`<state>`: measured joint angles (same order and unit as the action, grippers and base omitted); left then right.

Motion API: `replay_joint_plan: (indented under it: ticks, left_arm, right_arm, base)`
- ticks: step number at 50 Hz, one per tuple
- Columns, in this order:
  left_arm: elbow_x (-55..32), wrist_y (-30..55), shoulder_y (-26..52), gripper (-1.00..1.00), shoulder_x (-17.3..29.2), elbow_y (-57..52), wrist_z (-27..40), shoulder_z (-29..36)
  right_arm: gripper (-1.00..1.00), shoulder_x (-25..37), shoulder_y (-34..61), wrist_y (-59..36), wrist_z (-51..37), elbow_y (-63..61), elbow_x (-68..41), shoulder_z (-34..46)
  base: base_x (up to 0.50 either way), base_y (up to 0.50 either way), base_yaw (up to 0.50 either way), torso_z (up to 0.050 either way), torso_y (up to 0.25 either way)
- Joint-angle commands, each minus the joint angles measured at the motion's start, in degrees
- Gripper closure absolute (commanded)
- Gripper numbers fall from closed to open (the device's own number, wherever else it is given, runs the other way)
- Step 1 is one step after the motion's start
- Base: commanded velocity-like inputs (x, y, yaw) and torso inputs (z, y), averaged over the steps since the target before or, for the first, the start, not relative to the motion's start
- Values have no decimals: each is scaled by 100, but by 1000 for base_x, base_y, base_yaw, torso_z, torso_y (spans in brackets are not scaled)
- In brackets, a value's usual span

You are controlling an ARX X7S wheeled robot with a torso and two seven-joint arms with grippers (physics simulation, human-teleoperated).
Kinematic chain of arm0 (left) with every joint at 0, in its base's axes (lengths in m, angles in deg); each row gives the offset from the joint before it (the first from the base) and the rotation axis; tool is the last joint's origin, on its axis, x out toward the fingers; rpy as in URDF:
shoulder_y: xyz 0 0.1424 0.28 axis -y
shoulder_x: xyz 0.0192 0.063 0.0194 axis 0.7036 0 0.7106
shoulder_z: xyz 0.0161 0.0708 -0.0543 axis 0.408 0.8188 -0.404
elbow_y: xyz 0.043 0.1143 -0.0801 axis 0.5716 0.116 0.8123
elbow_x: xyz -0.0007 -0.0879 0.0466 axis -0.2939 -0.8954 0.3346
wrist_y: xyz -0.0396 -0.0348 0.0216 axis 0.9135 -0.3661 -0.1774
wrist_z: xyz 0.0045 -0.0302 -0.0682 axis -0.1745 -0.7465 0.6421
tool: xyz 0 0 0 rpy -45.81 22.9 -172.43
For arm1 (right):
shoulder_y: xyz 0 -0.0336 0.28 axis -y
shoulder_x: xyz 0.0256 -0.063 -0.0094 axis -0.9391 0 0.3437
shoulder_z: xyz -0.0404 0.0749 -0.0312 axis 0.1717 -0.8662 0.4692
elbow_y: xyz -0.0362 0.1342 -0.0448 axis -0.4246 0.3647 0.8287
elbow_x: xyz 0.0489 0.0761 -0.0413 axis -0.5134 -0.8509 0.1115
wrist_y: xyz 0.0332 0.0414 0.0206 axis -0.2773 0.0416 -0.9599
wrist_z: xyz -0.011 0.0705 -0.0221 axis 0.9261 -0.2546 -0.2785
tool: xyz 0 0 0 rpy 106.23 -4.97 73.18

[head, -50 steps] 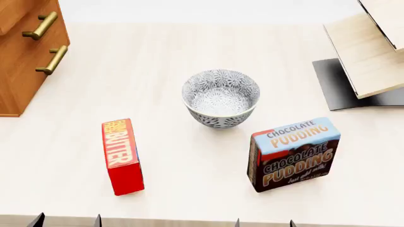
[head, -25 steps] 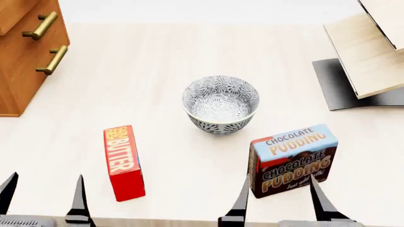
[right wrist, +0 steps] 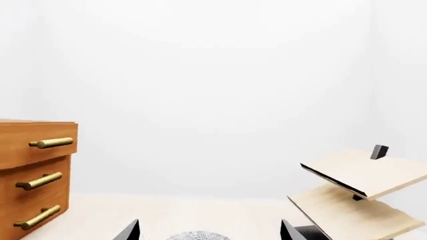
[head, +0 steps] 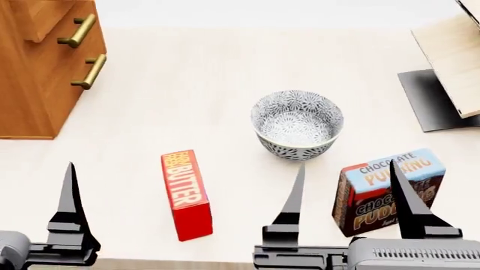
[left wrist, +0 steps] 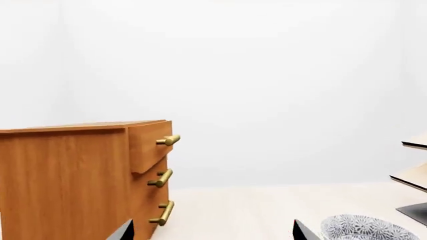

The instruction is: Close the top drawer of the cabinet and put the bowl on top of it.

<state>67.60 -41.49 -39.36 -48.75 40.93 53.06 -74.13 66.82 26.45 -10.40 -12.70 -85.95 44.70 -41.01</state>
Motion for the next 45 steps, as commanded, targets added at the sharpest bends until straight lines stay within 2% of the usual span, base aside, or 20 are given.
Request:
replay_joint_plan:
  ticks: [1, 32, 45]
  left_arm:
    - [-95, 157, 57, -100, 89, -185, 100, -18]
    - [-303, 67, 18, -100, 244, -173, 273, 15]
    - [-360, 60, 36, -100, 292, -154, 340, 56]
  right_arm:
    - [-100, 75, 66, -27, -56, -108, -84, 56]
    - [-100, 199, 126, 116, -250, 48, -166, 218]
    - [-100, 232, 127, 206, -331, 89, -219, 250]
  base:
    - [0, 500, 0, 0, 0]
    - [0, 497, 0, 0, 0]
    - [0, 25, 0, 0, 0]
